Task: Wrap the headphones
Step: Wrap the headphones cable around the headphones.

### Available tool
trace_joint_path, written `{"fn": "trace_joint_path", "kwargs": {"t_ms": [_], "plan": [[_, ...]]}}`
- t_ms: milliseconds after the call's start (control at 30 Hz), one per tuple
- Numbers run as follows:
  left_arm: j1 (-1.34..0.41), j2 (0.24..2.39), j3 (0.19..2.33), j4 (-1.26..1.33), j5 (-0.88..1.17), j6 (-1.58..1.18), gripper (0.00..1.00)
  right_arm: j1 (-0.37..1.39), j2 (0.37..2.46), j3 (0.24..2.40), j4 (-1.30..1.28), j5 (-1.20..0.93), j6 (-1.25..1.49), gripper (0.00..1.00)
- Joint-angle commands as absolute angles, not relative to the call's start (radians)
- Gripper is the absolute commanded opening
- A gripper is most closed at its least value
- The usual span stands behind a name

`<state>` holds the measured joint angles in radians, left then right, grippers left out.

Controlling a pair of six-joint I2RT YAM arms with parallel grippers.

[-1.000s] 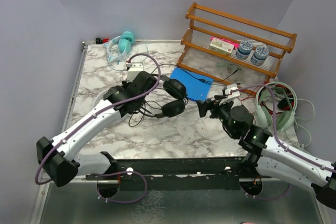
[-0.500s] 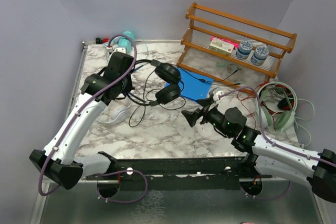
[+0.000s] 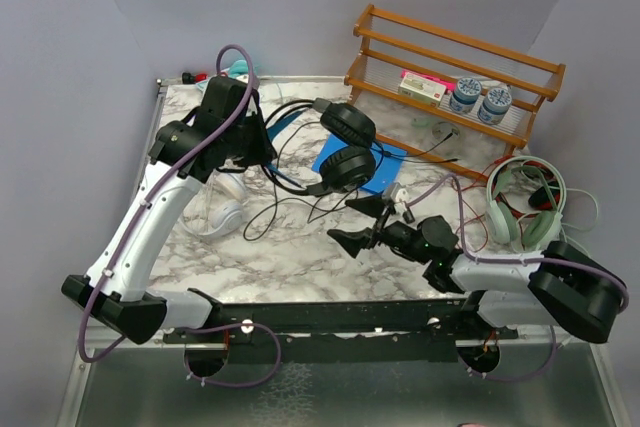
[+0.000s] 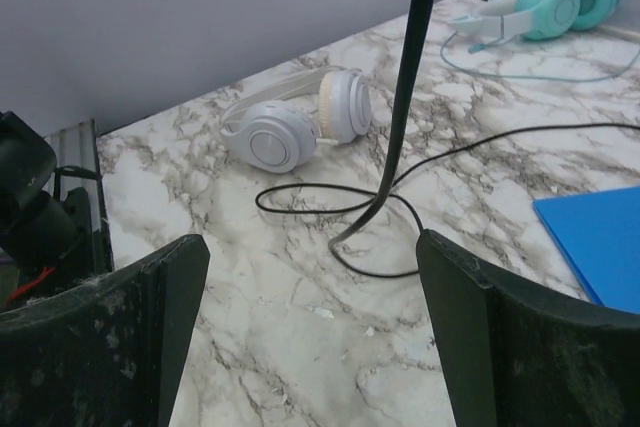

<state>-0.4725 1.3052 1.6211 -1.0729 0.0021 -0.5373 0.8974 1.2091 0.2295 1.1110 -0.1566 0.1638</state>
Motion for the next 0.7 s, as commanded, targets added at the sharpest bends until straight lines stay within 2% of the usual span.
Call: {"fn": "trace_joint_path", "kwargs": {"t_ms": [0,167,333,500,600,667], "plan": [[-0.468,1.259,1.712,-1.068,0.104,-0.630,0.00,0.907,1.290,0.280,1.329,-0.204,0.125,0.90],[-0.468,1.280,1.752,-1.104,0.186,-0.647,0.00,0.906,1.395,0.343,1.401,-0.214,0.116,0.78],[-0.468,1.260,1.732,-1.105,0.181,-0.664,0.00,0.907,1.462,0.427,1.415,-0.171,0.166,0.63],[-0.468,1.235,1.715,-1.105,0.180,-0.706,0.00,0.907,1.493,0.470,1.393,-0.110,0.241,0.28],[-0.468,1.218,1.706,-1.106,0.158,-0.758,0.00,0.907,1.499,0.470,1.375,-0.103,0.283,0.09],[-0.468,1.213,1.698,-1.103,0.162,-0.769,0.00,0.906,1.494,0.466,1.348,-0.080,0.304,0.01]]}}
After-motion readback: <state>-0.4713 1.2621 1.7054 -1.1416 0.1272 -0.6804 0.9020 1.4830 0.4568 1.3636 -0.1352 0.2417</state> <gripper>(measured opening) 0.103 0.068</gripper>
